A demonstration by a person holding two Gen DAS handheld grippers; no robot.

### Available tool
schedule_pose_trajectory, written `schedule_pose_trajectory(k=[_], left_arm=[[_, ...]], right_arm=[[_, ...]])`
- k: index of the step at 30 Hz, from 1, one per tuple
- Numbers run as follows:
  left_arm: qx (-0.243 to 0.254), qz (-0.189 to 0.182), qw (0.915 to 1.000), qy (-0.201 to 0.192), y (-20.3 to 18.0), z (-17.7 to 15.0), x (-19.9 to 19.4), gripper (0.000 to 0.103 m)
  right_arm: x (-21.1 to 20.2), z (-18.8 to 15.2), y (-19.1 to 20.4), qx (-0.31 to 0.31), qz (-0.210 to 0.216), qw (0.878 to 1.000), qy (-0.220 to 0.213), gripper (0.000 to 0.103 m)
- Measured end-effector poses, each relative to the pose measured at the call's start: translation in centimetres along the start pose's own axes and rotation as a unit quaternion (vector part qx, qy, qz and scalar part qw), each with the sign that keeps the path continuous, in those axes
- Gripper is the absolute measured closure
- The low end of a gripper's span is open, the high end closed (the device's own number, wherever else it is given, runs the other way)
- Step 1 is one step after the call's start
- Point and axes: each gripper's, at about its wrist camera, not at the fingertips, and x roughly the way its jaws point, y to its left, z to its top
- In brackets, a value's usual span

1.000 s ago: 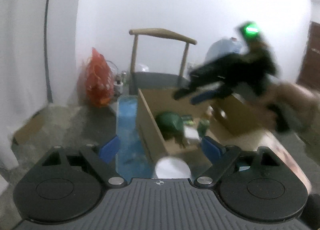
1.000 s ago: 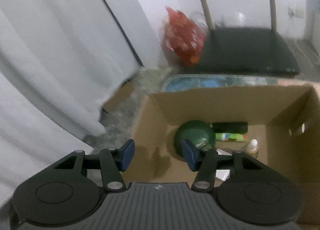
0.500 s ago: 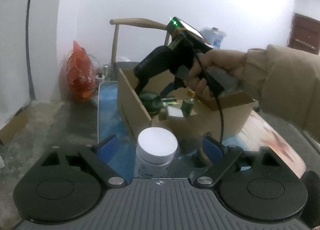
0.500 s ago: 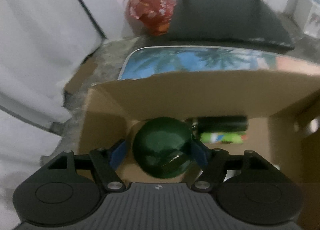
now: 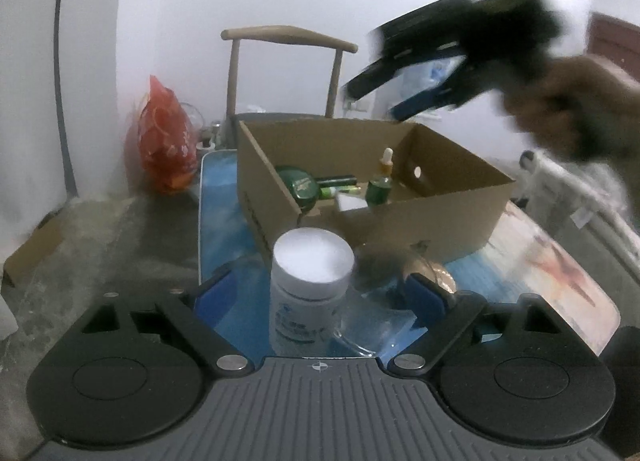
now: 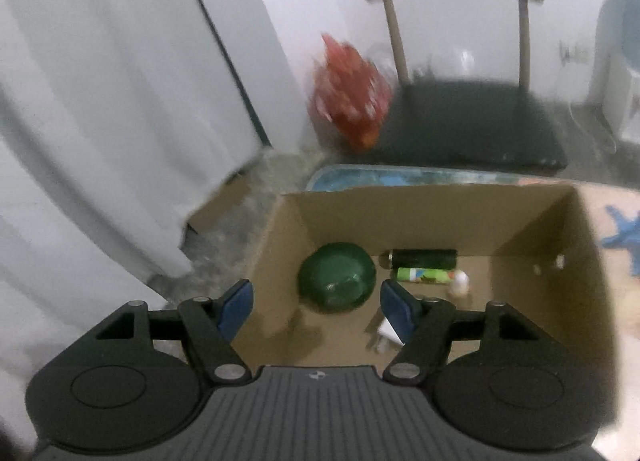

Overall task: Organize rigid objects
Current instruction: 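Move the right tool to the white-lidded jar and grasp its lid, then lift the white jar and carry it over the box with the right tool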

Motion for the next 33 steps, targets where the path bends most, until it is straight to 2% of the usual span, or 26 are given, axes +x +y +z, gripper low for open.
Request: schedule_pose_trajectory(k=[3, 7, 8, 12, 16, 20, 27, 33], left_arm=[[0.006, 0.009, 0.9999, -0.003, -0.4, -0.4, 0.0, 0.012], [0.004, 0.02, 0.9998, -0.001, -0.5, -0.7, 0.4, 0.019], [0.002, 0.022, 0.9998, 0.0, -0.5, -0.8, 0.6, 0.024], [-0.001, 0.026, 0.9997, -0.001, -0.3, -0.7, 1.3, 0.035], [0.0, 0.025, 0.9997, -0.001, -0.2, -0.7, 1.7, 0.04], [-0.003, 0.017, 0.9998, 0.002, 0.3, -0.8, 2.3, 0.045], [-0.005, 0.008, 1.0, 0.002, 0.7, -0.8, 3.1, 0.049], [0.01, 0.019, 0.9997, -0.008, 0.2, -1.0, 2.6, 0.051]], right_arm=[[-5.0, -3.3, 0.9, -0.021, 0.031, 0.999, -0.031, 0.03], [-7.5, -6.8, 2.8, -0.052, 0.07, 0.995, -0.04, 0.03], [-7.6, -7.4, 3.4, -0.061, 0.077, 0.994, -0.041, 0.03], [-6.1, -9.0, 6.2, -0.105, 0.091, 0.99, -0.03, 0.03], [-3.0, -9.4, 8.5, -0.129, 0.089, 0.988, -0.012, 0.031], [0.0, -9.2, 9.0, -0.124, 0.09, 0.988, 0.016, 0.034], [2.3, -9.7, 9.3, -0.119, 0.081, 0.988, 0.049, 0.041], [2.2, -9.9, 9.4, -0.117, 0.077, 0.989, 0.045, 0.052]])
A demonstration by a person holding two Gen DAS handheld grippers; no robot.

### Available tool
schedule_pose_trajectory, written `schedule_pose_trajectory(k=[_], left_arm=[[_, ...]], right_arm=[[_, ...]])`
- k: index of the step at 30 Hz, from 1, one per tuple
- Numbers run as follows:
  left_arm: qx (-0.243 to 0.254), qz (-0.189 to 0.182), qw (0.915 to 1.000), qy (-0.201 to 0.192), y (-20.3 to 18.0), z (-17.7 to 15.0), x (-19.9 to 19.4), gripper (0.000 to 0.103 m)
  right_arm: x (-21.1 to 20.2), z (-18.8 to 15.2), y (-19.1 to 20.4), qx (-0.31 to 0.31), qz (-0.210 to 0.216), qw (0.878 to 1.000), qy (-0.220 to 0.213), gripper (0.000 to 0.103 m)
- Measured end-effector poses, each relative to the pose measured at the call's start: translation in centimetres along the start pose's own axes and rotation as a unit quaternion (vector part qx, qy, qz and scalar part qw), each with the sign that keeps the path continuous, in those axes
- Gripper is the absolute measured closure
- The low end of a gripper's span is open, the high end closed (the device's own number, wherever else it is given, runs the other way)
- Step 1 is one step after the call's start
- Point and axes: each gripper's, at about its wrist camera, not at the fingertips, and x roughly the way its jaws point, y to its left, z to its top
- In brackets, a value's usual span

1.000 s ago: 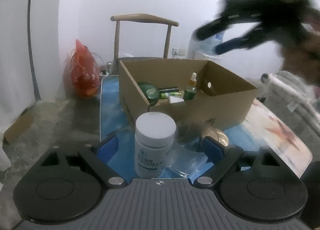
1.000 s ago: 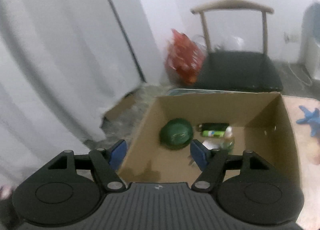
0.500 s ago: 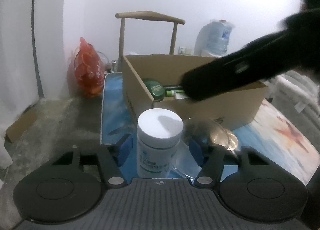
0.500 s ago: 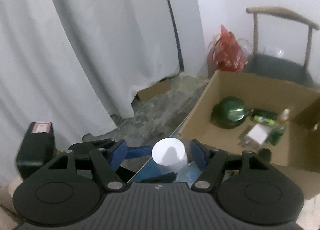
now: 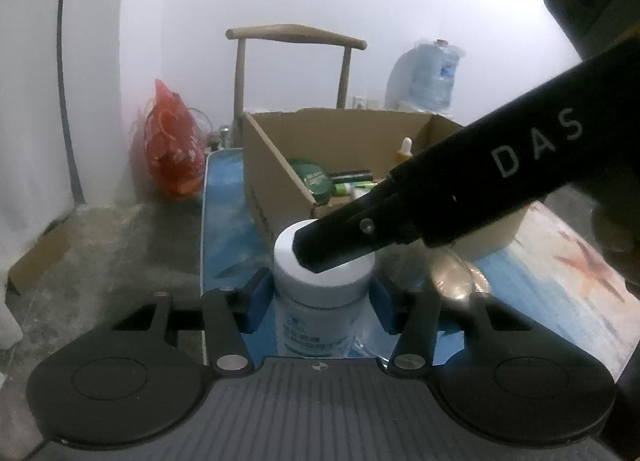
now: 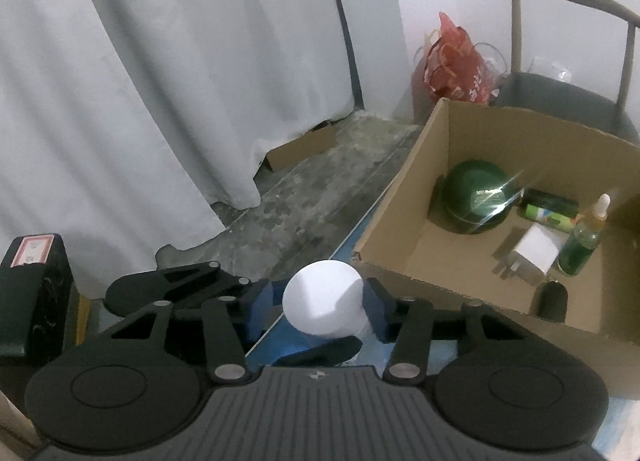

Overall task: Organize rigid objects
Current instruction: 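Lift the white jar and carry it over the box with the right tool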

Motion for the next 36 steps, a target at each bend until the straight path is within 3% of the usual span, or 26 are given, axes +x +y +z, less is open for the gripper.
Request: schedule_pose_trajectory(k=[12, 19, 24, 27, 30, 36], left_arm=[[0.017, 0.025, 0.9986, -0.044, -1.2, 2.5, -4.2, 0.051], [0.06, 0.037, 0.9926, -0.099, -2.4, 8.1, -7.3, 0.051], [0.094, 0.028, 0.9871, -0.127, -3.5, 12.1, -6.2, 0.051], [0.094, 0.007, 0.9888, -0.116, -3.9, 13.6, -3.3, 0.051], [0.083, -0.014, 0.9931, -0.081, -3.9, 14.1, 0.6, 0.051], [0.065, -0.039, 0.9971, 0.003, -4.1, 12.1, 7.5, 0.051]], right_arm=[[-4.9, 1.0, 2.6, -0.016, 0.034, 0.997, -0.064, 0.053], [-10.2, 4.0, 3.7, -0.044, 0.037, 0.986, -0.154, 0.053], [-12.6, 6.5, 1.8, -0.039, 0.016, 0.979, -0.2, 0.053], [-12.3, 7.7, -0.7, -0.014, 0.008, 0.979, -0.202, 0.053], [-10.5, 7.8, -3.9, 0.026, 0.012, 0.982, -0.185, 0.053], [-5.2, 6.8, -9.9, 0.11, 0.034, 0.985, -0.131, 0.053]])
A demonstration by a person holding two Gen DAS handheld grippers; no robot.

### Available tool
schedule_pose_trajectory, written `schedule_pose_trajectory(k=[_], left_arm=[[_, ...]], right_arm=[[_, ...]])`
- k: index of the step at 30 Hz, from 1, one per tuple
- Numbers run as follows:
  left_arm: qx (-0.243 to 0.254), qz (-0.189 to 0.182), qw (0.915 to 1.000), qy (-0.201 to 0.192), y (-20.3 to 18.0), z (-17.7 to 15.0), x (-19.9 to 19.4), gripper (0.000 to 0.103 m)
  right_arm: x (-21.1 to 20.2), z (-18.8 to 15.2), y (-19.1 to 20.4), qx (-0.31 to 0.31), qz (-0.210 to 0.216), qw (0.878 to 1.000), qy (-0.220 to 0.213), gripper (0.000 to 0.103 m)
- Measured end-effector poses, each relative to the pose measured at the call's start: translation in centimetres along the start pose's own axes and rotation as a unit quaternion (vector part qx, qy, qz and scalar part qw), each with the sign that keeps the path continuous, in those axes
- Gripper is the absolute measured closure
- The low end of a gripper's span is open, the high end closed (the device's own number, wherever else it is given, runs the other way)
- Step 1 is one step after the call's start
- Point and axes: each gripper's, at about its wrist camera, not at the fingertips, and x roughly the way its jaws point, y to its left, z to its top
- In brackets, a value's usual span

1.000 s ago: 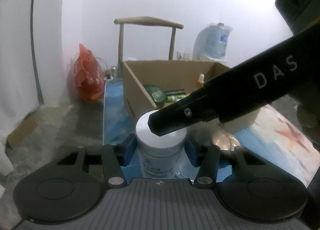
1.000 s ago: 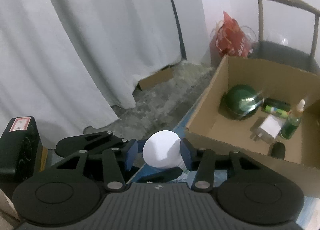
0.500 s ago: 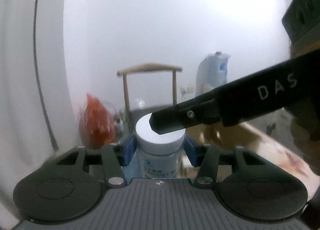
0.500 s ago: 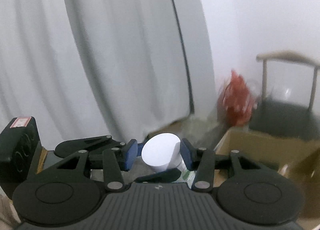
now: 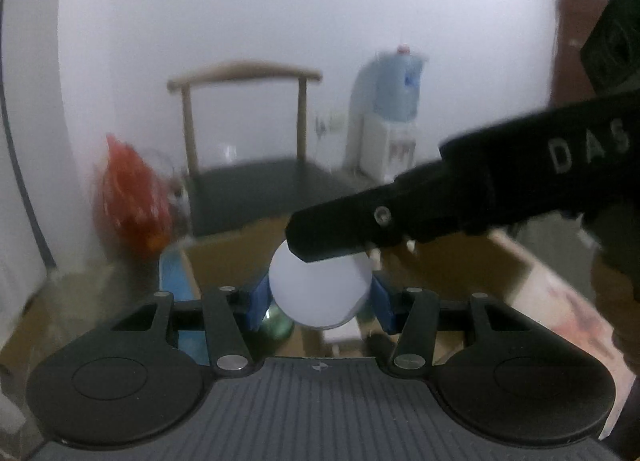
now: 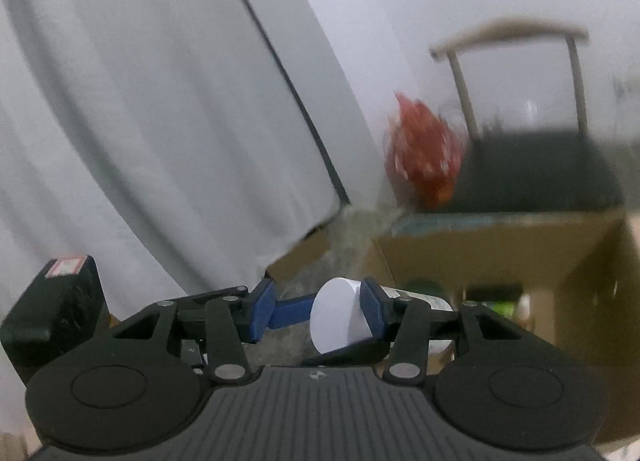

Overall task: Organize rigid objects
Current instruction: 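Lift the white jar and carry it over the box with the right tool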

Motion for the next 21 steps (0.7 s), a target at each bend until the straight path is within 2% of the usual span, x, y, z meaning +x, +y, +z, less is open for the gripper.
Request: schedule_pose_trajectory(k=[5, 10, 21], left_arm=[[0.009, 0.006, 0.9992, 0.04, -0.5, -1.6, 2.8, 0.051], [0.013, 0.016, 0.9976, 0.066, 1.9, -2.3, 3.6, 0.051], [0.017, 0.027, 0.9956, 0.088, 1.6, -2.3, 2.6, 0.051]], right_arm=[[2.2, -1.5, -3.3, 0.043, 0.006, 0.999, 0.032, 0.053], [3.3, -2.8, -5.0, 0.07, 0.012, 0.996, 0.053, 0.053], [5.3, -3.6, -7.7, 0.125, 0.026, 0.988, 0.082, 0.053]])
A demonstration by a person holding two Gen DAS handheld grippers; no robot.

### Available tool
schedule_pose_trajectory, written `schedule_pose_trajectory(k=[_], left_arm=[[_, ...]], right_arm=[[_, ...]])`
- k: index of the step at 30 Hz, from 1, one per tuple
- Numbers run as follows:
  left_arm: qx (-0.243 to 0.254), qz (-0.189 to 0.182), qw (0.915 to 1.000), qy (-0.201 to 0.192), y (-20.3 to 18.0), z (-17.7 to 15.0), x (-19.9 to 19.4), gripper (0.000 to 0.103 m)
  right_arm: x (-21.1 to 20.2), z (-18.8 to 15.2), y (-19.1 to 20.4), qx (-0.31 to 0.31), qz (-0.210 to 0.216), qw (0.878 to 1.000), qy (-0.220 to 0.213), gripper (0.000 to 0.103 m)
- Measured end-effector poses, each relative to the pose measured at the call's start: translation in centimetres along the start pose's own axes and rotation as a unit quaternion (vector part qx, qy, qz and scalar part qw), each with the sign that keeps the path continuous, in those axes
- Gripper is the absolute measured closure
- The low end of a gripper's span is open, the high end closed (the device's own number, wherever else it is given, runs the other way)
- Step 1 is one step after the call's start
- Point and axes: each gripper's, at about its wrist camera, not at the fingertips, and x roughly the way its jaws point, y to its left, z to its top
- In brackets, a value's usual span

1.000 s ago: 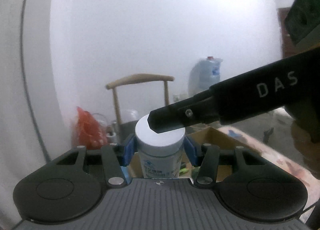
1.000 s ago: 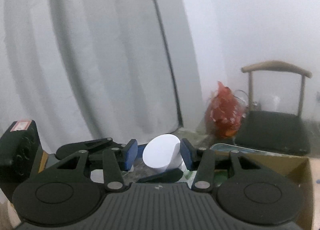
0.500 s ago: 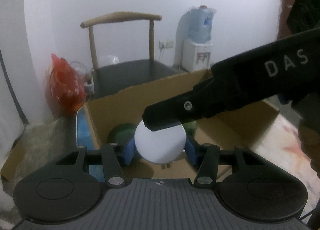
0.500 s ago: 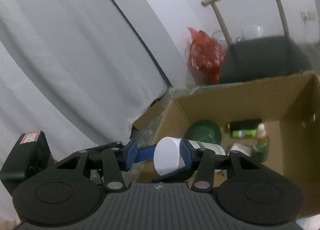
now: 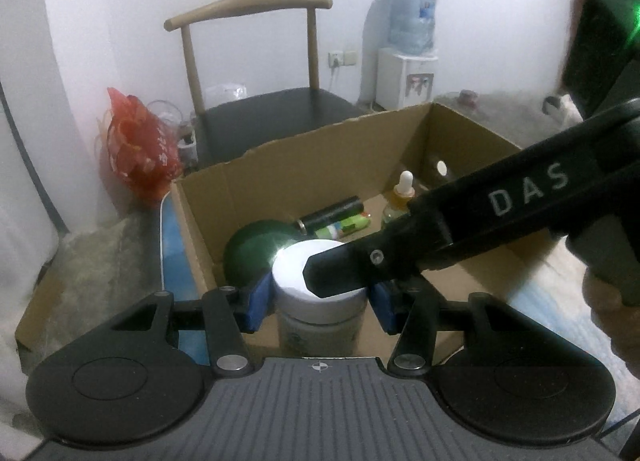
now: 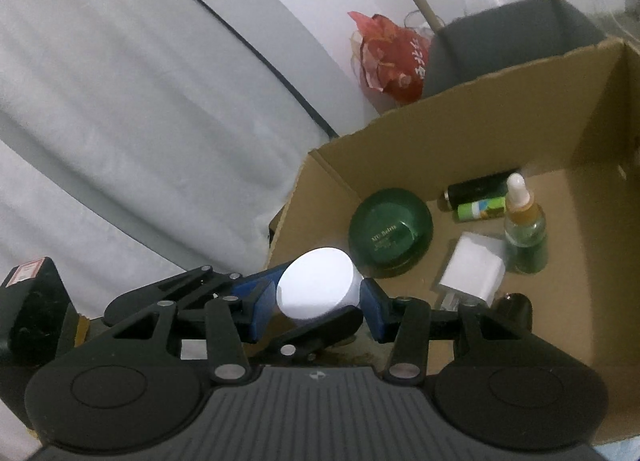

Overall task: Organize rigid objects
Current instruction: 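Lift the white jar and carry it over the box with the right tool, then lower the white jar into the box and open the right tool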

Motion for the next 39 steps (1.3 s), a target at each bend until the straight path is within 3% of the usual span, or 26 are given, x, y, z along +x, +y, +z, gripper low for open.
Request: schedule_pose_trajectory(k=[4, 10, 14, 21, 26, 31, 35, 39], left_arm=[[-0.004, -0.001, 1.0, 0.006, 0.3, -0.2, 0.7, 0.05], [-0.004, -0.003, 0.9998, -0.017, 0.5, -0.3, -0.1, 0.049], [-0.001, 0.001, 0.9994, -0.034, 0.5, -0.2, -1.1, 0.03], [-0.024, 0.008, 0.9963, -0.082, 1.4, -0.7, -5.0, 0.013], [-0.051, 0.005, 0.9922, -0.114, 1.7, -2.0, -8.8, 0.008], [-0.067, -0.013, 0.9881, -0.138, 0.7, -3.9, -12.4, 0.007], [-0.074, -0.03, 0.986, -0.146, -0.4, -5.4, -14.0, 0.004], [-0.072, -0.031, 0.9883, -0.131, -1.6, -6.7, -14.1, 0.004]], right_arm=[[0.4, 0.0, -0.3, 0.007, -0.004, 1.0, 0.006, 0.053], [0.1, -0.2, -0.1, 0.003, -0.006, 1.0, 0.007, 0.053], [-0.9, -0.2, 0.3, -0.001, -0.015, 1.0, -0.005, 0.052], [-6.4, -1.0, 1.3, -0.009, -0.025, 0.998, -0.061, 0.049], [-12.7, -4.3, 1.3, -0.001, -0.022, 0.993, -0.117, 0.04], [-17.7, -9.8, 0.2, 0.034, -0.031, 0.986, -0.161, 0.038], [-20.0, -14.7, -1.0, 0.083, -0.047, 0.979, -0.179, 0.037], [-21.2, -17.5, -1.9, 0.107, -0.051, 0.975, -0.186, 0.037]])
